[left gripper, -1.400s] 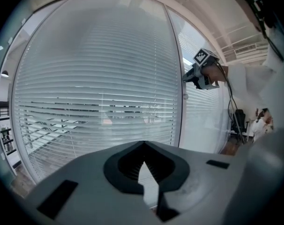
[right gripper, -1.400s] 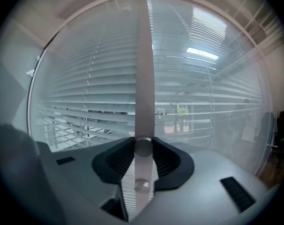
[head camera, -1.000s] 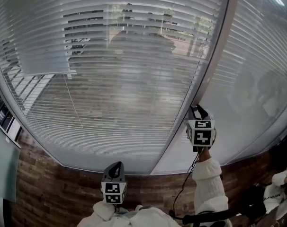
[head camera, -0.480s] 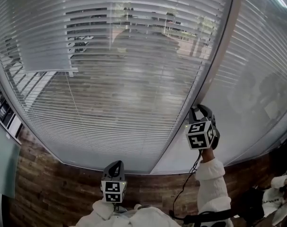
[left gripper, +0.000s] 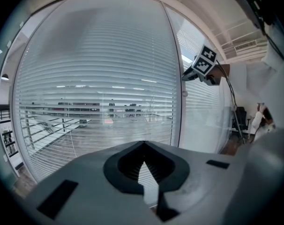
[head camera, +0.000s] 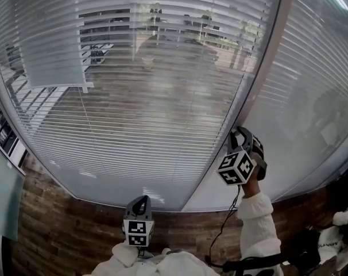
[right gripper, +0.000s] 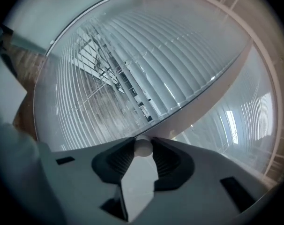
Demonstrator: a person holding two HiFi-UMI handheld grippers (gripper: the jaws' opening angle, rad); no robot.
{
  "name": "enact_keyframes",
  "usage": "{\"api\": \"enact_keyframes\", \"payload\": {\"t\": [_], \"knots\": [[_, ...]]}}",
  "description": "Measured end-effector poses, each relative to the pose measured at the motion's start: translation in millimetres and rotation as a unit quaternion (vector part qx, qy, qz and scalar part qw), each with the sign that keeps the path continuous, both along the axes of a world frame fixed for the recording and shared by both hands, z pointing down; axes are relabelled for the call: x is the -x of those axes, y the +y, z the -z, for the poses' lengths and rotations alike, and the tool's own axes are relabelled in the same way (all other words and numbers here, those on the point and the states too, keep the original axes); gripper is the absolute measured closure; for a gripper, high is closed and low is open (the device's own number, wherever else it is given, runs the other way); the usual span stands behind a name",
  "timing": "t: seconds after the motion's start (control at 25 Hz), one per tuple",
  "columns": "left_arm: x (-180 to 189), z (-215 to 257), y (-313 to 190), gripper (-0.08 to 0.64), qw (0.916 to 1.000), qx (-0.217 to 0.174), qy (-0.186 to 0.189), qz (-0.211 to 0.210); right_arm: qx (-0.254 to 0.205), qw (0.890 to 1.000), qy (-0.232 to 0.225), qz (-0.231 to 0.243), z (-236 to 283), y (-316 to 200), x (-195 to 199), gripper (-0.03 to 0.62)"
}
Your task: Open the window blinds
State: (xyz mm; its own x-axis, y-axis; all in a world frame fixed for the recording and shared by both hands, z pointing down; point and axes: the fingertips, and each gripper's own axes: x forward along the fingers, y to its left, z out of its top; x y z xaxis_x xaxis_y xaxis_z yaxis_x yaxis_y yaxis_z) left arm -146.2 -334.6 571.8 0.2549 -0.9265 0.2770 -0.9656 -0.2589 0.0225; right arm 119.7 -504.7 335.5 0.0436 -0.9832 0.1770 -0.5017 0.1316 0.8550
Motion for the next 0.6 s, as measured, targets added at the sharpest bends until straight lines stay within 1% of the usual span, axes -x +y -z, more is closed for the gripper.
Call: {"api": "enact_keyframes", "payload": {"t": [0.16,0.28,0.36,0.6], "knots": [[-0.8,1.4,0.9,0.558,1.0,0.001,0.0,-0.001,-0.007,0.999,0.046,0.005,-1.3,0.7,1.4,0.462],[-0.4,-2.1,1.3,0.558,1.0,0.004,-0.001,0.001,-0.013,0.996,0.087,0.006,-3.0,1.4,1.2,0.462],[-0.4,-4.5,1.1,0.558,1.0,0.006,-0.002,0.001,-0.016,0.994,0.106,0.008,-3.7,1.3,0.9,0.462],[0.9,-3.5,0.1,0.558,1.0,0.007,-0.001,0.003,-0.03,0.985,0.168,0.016,-4.4,1.8,1.8,0.462]]}}
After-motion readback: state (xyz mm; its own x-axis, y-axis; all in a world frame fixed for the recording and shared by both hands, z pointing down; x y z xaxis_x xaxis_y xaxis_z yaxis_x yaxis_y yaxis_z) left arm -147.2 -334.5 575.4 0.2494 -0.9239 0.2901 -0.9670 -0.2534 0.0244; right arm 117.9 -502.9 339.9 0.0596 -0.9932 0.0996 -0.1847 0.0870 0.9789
